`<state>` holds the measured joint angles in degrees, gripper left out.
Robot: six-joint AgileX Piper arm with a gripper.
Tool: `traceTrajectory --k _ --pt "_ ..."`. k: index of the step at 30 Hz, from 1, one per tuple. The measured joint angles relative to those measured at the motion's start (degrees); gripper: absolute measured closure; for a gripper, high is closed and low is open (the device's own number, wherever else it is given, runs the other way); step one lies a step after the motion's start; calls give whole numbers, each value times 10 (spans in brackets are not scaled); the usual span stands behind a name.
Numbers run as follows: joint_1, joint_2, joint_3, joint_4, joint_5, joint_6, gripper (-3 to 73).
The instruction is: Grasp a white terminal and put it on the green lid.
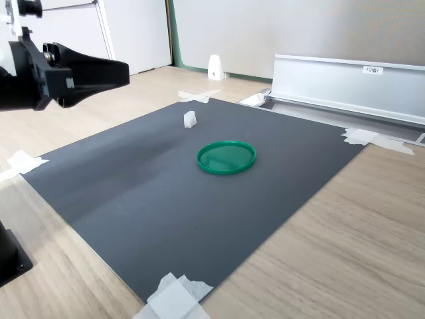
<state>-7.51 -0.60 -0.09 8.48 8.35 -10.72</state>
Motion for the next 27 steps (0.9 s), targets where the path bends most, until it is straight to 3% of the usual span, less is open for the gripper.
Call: traceTrajectory --k 19,27 --pt "0 0 0 0 1 0 704" --pt "0 4 -70 0 6 -7 704"
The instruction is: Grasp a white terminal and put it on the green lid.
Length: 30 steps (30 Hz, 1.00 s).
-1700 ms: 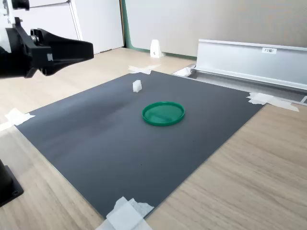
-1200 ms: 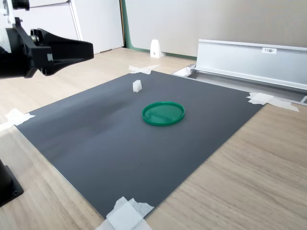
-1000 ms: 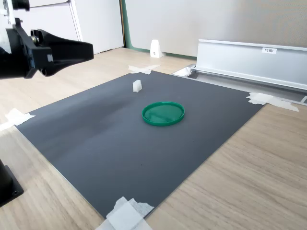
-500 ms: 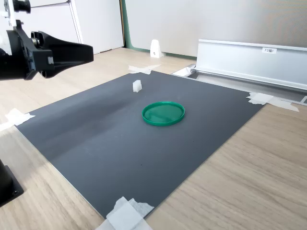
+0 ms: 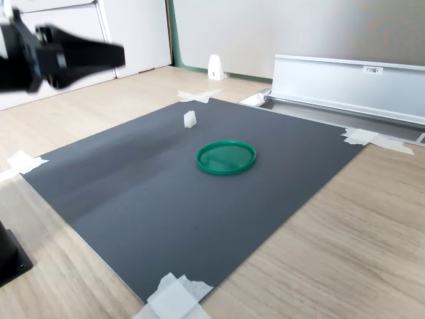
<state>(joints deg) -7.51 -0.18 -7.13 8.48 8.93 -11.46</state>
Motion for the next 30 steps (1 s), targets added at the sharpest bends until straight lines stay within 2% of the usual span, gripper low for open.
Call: traceTrajectory --k 6,13,19,24,30 --pt "0 86 -84 0 65 -31 704" --pt "0 226 -221 -1 261 -62 704" --pt "0 357 -300 -2 375 -65 704" --pt "0 475 -354 -23 403 -64 704" --pt "0 620 -423 -85 397 -13 704"
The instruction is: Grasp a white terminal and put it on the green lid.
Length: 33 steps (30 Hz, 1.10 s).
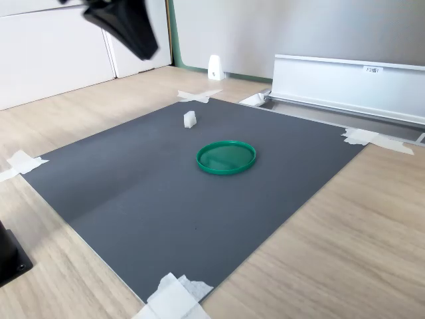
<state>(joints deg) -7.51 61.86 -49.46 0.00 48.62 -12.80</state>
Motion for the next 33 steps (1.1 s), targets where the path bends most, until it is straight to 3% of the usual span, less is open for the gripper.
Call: traceTrajectory --k 3,6,15,19,25,29,33 --pt "0 66 -39 -28 -7 49 704" --pt "0 123 -75 -32 -6 76 704" --pt "0 201 -131 22 37 28 662" --pt "0 213 -151 48 52 3 556" --pt "7 225 -157 63 56 -12 295" --pt "44 229 -157 65 50 2 138" --pt "94 239 -157 66 42 24 70"
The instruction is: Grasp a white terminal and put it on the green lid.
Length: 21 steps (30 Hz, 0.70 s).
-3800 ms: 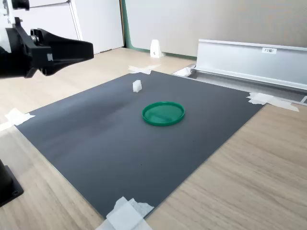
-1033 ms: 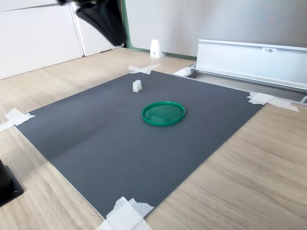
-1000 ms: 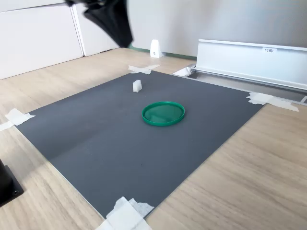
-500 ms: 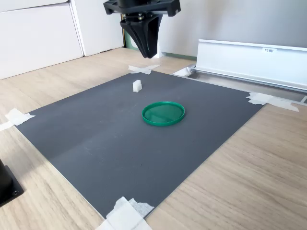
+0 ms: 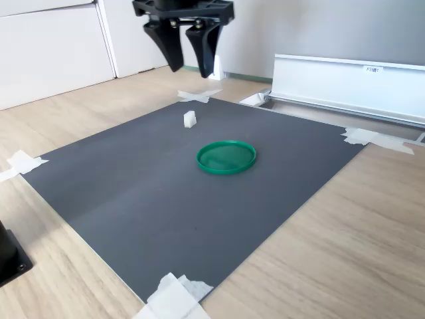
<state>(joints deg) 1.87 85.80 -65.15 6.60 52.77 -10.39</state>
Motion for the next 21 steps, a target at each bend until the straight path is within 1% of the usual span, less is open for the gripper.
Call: traceTrajectory --k 5,10,21 --pt "53 37 0 1 -19 29 56" --pt "86 97 -7 -17 -30 33 55" --pt "92 167 -60 -32 -40 35 54"
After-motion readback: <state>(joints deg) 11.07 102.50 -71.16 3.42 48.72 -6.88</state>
